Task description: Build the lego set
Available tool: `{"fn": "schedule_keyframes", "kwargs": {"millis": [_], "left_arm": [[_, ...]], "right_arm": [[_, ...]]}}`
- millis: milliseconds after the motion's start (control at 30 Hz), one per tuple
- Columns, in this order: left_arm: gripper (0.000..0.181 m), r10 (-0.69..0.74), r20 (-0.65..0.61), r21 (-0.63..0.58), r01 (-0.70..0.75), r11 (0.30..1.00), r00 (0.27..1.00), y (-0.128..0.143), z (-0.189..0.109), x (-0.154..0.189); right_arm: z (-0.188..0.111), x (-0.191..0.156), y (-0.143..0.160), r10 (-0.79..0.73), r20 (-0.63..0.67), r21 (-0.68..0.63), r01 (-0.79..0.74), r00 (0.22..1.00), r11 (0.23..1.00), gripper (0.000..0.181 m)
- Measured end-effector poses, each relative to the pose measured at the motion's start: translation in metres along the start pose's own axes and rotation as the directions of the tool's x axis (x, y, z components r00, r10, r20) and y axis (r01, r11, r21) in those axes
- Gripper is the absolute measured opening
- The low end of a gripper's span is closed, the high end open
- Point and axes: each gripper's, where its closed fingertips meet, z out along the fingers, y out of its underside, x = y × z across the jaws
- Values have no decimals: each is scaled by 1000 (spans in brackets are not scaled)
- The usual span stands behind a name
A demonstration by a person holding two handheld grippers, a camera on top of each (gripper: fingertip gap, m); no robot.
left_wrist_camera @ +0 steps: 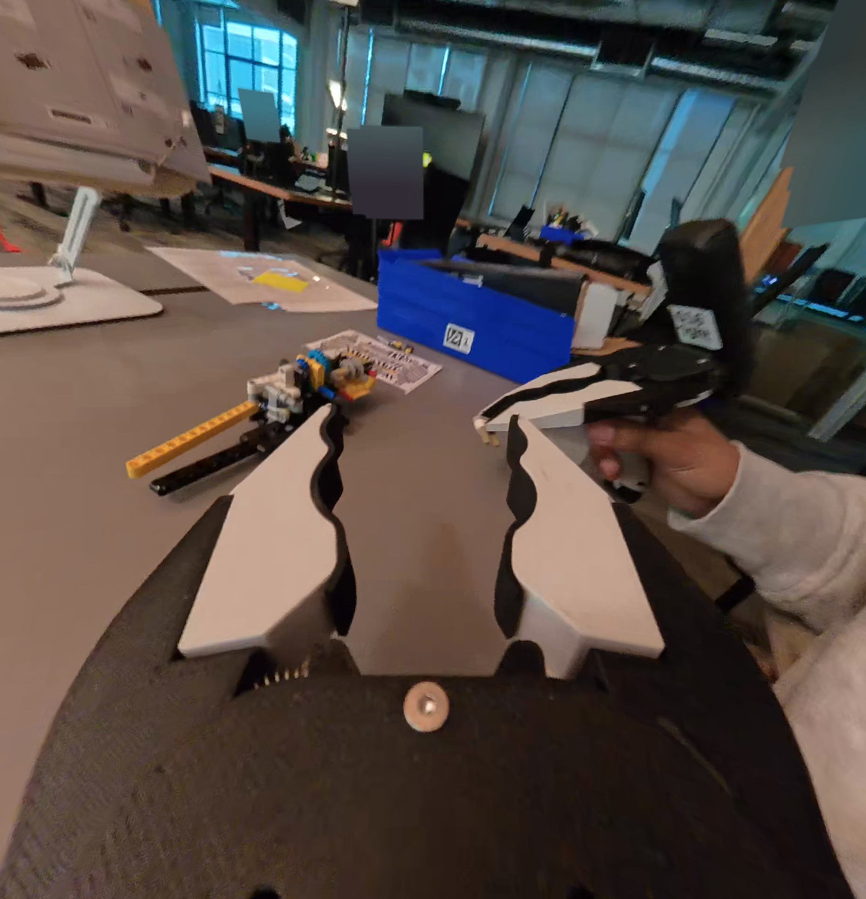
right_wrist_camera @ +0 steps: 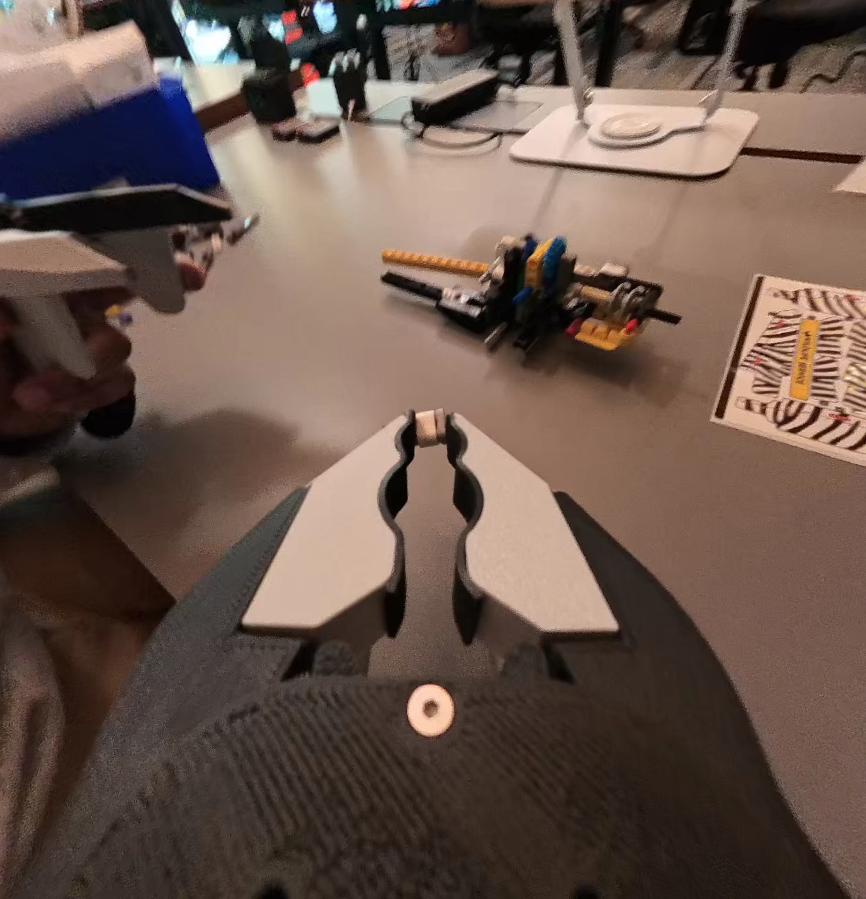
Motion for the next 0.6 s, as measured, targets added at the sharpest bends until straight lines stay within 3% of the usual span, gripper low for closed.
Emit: {"fn": "schedule_keyframes", "kwargs": {"millis": [33,133,233,367,500,600], "left_arm": [[67,-11,-27,11,11,1000,1000,-9,-5,4],[67,5,6,20,-5,1000,1000,-15,-22,-8],[66,-18,55,19,16,1000,998,-9,-36,-28],[66,-23,88,55,18,998,996,-18,-44,-38],[63,87,270,36,-100,994,959,-11,-45,-49],[59,27,388,38,-45,998,921,-8,-37,-44]], "right_arm": [[0,0,-10,36,-19,29,-35,999,999,11],[4,-4,-45,126,-37,137,-120,991,983,11],[23,-10,-63,165,16,155,-165,986,974,11],[36,-18,-54,101,58,141,-109,993,984,11],[29,-14,-50,23,71,156,-34,997,987,11],[27,-13,-55,7,112,164,-26,994,986,11]]}}
